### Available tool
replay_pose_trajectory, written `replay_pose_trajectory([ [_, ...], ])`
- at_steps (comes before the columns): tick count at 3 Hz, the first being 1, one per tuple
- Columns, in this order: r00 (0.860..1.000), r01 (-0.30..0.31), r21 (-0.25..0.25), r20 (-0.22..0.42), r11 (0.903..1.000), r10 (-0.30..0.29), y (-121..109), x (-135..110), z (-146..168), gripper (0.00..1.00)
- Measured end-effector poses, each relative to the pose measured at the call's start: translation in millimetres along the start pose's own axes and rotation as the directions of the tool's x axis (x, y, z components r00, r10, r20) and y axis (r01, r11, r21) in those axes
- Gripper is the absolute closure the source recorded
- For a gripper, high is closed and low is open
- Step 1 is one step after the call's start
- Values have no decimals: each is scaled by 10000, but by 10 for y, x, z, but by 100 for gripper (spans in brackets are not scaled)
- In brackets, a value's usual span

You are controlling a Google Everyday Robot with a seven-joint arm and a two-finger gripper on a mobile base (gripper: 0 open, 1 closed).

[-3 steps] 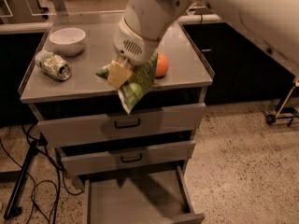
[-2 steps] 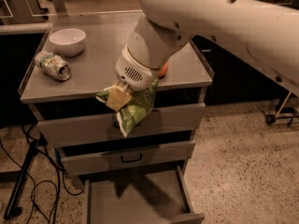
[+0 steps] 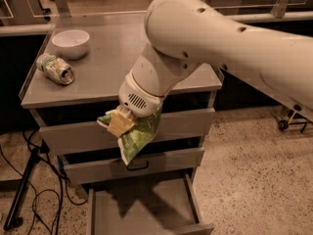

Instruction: Place green jalapeno chip bag into bottom drawer

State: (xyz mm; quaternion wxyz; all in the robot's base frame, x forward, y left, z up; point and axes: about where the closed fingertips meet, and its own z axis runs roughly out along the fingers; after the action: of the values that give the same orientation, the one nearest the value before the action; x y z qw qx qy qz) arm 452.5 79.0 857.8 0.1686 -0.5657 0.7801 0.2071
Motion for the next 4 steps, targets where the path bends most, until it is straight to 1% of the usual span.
replay_pose_trajectory([
  [1,10000,0,0,0,10000,0,0,0,0,100],
  [2,9991,-431,-471,-26,9980,430,103,191,349,100],
  [3,9944,-1056,-1202,-106,9871,1051,239,485,911,100],
  [4,9891,-1474,-1870,-248,9712,1453,344,676,1327,100],
])
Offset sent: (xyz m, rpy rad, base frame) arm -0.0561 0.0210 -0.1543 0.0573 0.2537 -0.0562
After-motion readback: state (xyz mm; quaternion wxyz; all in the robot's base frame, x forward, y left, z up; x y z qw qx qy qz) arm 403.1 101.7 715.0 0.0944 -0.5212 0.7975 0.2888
